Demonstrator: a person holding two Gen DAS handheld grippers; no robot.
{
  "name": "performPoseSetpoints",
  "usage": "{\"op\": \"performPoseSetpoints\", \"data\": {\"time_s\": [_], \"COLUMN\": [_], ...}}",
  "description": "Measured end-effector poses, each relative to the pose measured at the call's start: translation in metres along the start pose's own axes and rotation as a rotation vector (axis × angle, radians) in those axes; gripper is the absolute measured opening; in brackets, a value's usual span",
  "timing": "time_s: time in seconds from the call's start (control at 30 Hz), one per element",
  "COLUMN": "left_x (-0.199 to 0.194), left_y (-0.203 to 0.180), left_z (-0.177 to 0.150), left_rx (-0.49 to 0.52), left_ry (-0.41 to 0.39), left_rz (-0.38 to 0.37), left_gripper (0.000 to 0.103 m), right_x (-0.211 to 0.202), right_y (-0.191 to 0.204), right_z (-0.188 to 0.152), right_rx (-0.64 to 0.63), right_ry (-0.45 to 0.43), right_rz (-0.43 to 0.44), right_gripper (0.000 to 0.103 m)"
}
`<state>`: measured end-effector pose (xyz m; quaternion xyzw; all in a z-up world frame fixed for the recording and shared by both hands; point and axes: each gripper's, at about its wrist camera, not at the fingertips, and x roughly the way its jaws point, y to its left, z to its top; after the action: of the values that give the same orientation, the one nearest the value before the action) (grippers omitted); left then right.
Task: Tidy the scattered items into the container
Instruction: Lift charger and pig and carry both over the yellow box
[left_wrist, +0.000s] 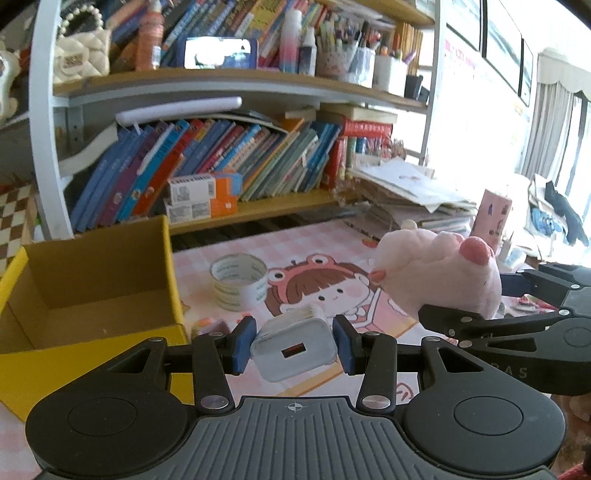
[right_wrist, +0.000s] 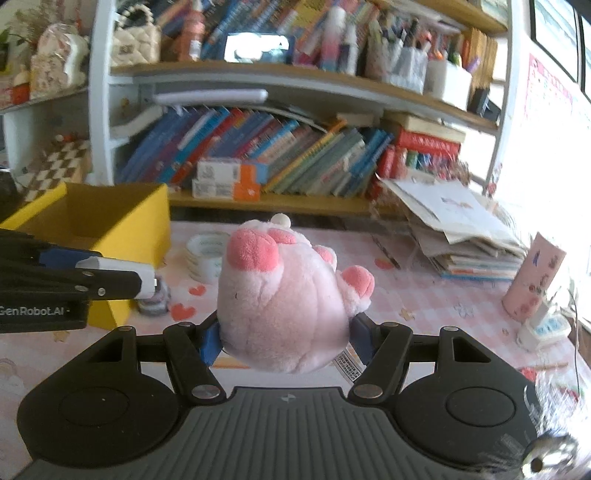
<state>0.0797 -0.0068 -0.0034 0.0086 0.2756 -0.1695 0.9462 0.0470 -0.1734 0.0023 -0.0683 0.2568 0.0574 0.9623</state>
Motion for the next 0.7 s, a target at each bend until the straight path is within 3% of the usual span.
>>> {"op": "performPoseSetpoints", "data": {"time_s": [0.7], "left_x": [-0.054], "left_y": [0.073], "left_z": [0.005], "left_rx": [-0.095], "left_ry": [-0.102], "left_rz": [0.098], "left_gripper": [0.044], "right_x": [-0.007], "right_y": [0.077], "right_z": [0.03], "right_rx": [-0.091], "right_ry": [-0.083], "right_rz": [0.101], "right_gripper": [0.065]}}
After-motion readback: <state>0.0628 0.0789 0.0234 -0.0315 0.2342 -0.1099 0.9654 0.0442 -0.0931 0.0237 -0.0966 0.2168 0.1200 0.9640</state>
